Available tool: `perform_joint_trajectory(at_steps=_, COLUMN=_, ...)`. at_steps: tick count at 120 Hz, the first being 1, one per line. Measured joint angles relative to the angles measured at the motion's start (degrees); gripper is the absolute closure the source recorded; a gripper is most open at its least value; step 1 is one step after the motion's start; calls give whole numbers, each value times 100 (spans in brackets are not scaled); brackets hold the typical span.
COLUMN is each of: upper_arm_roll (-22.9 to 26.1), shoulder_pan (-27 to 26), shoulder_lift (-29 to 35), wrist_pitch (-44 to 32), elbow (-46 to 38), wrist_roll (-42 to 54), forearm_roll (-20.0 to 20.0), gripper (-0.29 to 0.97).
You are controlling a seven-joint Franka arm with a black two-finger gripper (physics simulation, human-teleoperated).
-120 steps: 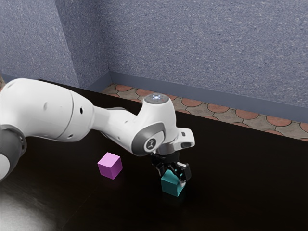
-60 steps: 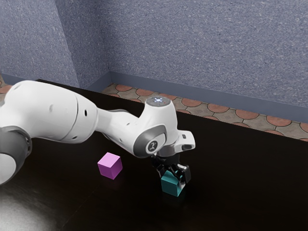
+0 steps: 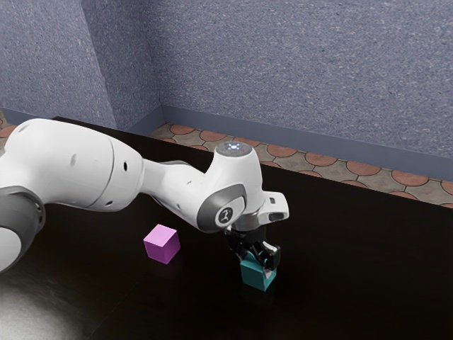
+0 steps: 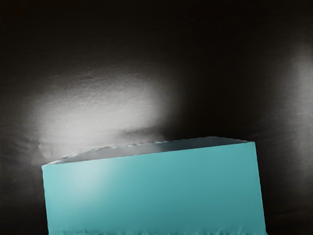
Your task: Pick up the blue block with one arm, and put the blue block on the pink block with one arm
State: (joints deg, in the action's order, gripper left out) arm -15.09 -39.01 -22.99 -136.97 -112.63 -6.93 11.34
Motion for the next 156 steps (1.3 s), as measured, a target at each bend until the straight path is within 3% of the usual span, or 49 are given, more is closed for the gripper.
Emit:
perform_joint_trajectory(at_steps=25, upper_arm_roll=-15, shoulder_pan=-23, shoulder_lift=249, wrist_pitch=9, elbow=-45, wrist_roll=-56, forearm_roll=-31, gripper=33)
perform_joint_trajectory(at_steps=78, upper_arm_roll=-364, shoulder_pan=-50, shoulder_lift=1614, wrist_pitch=65, elbow=-1071, wrist_roll=-124, forearm_roll=-433, gripper=34)
perform_joint_trajectory(at_steps=156, upper_arm_roll=-1281, shoulder_pan=212, shoulder_lift=2539, wrist_pitch=181, elbow=-1764, wrist_roll=-188, forearm_roll=-1577, gripper=35)
